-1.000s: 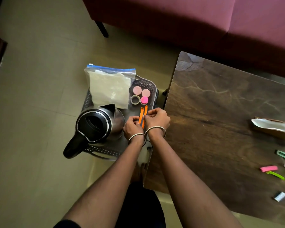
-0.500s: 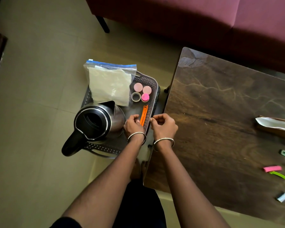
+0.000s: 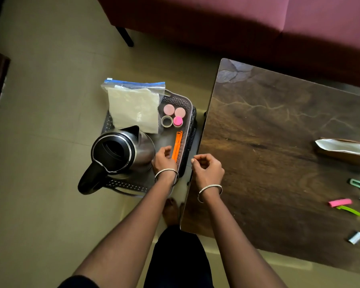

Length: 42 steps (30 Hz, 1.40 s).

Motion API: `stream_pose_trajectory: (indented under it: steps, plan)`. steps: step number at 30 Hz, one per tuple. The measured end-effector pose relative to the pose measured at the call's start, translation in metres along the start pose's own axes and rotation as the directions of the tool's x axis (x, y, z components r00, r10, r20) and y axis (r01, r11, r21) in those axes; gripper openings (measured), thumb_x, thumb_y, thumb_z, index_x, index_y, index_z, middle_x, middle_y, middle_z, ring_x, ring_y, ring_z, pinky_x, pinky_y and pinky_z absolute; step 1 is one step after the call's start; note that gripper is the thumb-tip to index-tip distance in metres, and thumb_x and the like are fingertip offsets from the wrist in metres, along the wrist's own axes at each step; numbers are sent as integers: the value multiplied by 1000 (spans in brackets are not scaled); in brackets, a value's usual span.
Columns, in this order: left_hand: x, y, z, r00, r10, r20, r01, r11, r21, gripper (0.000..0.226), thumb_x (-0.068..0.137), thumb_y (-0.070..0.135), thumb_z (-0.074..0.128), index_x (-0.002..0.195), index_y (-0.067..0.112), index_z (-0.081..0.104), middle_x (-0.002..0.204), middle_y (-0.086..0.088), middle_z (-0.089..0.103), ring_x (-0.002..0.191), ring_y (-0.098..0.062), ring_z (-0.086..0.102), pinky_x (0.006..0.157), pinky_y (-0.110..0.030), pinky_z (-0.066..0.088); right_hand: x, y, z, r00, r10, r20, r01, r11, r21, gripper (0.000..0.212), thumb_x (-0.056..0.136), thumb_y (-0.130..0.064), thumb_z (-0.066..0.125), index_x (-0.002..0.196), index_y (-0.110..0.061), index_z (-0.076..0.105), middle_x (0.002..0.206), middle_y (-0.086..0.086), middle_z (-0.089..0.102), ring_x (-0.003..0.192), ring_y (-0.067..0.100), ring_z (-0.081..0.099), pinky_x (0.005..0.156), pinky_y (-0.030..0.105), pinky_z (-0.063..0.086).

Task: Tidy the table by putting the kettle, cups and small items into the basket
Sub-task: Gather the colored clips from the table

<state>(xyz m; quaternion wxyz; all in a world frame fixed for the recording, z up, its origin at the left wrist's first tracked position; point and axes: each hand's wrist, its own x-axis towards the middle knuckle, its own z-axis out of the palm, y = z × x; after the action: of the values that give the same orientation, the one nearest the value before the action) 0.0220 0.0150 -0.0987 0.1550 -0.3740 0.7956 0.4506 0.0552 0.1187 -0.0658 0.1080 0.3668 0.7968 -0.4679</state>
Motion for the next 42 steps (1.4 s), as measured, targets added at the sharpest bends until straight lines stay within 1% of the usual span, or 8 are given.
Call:
stream_pose_trajectory:
  steps: [6, 10, 16, 19, 26, 34, 38, 42]
  plan:
    - [-43, 1, -15, 999, 8, -50, -11, 998, -63, 30, 84, -5, 52, 99, 11, 71, 93, -9, 75, 91, -27, 70, 91, -37, 53, -17, 7, -31, 996, 86, -4, -86, 995, 50, 4, 85, -17, 75, 88, -19, 76, 79, -2, 75, 78, 15, 73, 81, 42, 61]
    - [-81, 7, -19, 998, -20, 65, 30, 987, -155, 21, 89, 0, 55, 94, 12, 72, 87, -11, 73, 79, -26, 70, 86, -42, 57, -34, 8, -57, 989, 144, -22, -142, 987, 81, 5, 86, -15, 74, 89, -14, 78, 79, 4, 76, 78, 21, 74, 84, 44, 60]
    - [-132, 13, -3, 985, -5, 173, 36, 984, -173, 21, 91, 3, 55, 83, 16, 70, 76, -7, 71, 62, -14, 67, 67, -31, 58, -60, 22, -101, 985, 156, -69, -146, 980, 135, 5, 85, -13, 74, 88, -11, 78, 73, 6, 76, 71, 20, 74, 81, 39, 60]
    - [-155, 15, 12, 976, 12, 219, 19, 990, -137, 23, 92, 3, 55, 81, 18, 68, 76, -6, 71, 62, -14, 67, 67, -31, 58, -66, 37, -124, 981, 174, -82, -158, 971, 179, 5, 85, -11, 74, 88, -9, 77, 73, 10, 76, 70, 23, 75, 79, 41, 60]
    - [-227, 16, 68, 957, 48, 286, -20, 995, -99, 19, 90, -1, 53, 89, 9, 69, 72, -7, 68, 58, -12, 63, 55, -25, 53, -69, 91, -200, 972, 200, -126, -165, 955, 247, 2, 82, -12, 74, 83, -14, 76, 68, 4, 74, 65, 19, 74, 80, 40, 60]
    - [-311, -6, 142, 957, -46, 287, 84, 989, -121, 21, 89, -1, 54, 85, 12, 70, 78, -11, 69, 67, -20, 64, 68, -36, 55, -59, 170, -300, 975, 196, -107, -164, 955, 248, 5, 82, -13, 74, 78, -17, 75, 67, 1, 72, 60, 17, 73, 75, 46, 61]
    - [-363, -9, 188, 950, -78, 304, 124, 983, -138, 19, 90, -3, 53, 94, 4, 70, 78, -13, 67, 64, -20, 61, 60, -31, 52, -51, 214, -372, 969, 208, -131, -178, 961, 213, 9, 82, -15, 75, 76, -21, 74, 64, -1, 71, 64, 20, 74, 79, 50, 60]
    - [-400, -1, 228, 943, -74, 325, 133, 978, -162, 19, 89, -2, 54, 90, 7, 70, 77, -11, 68, 64, -20, 62, 61, -31, 53, -38, 241, -427, 954, 232, -191, -189, 957, 220, 15, 82, -13, 75, 72, -24, 71, 61, -3, 68, 61, 20, 73, 78, 51, 60]
